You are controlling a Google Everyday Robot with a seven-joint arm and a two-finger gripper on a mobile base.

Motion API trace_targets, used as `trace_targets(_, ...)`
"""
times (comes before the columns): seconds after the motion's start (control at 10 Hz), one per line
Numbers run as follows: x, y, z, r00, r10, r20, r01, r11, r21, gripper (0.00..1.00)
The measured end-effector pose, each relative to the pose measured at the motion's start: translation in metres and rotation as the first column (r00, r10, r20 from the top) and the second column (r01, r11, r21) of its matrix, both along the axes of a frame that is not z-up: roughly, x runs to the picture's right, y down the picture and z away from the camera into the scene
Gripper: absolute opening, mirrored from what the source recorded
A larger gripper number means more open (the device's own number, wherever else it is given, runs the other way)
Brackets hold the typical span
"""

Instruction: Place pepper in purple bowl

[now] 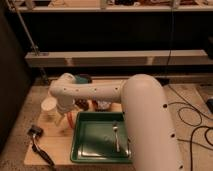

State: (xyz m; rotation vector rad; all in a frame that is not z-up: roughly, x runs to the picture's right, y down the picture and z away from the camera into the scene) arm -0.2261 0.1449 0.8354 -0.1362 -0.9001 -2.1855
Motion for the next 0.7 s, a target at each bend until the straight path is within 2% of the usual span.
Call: trace_targets(0.7,-0.004,-0.001,0.017,1.0,-0.008,0.014,0.008,1.0,-0.003,0.8)
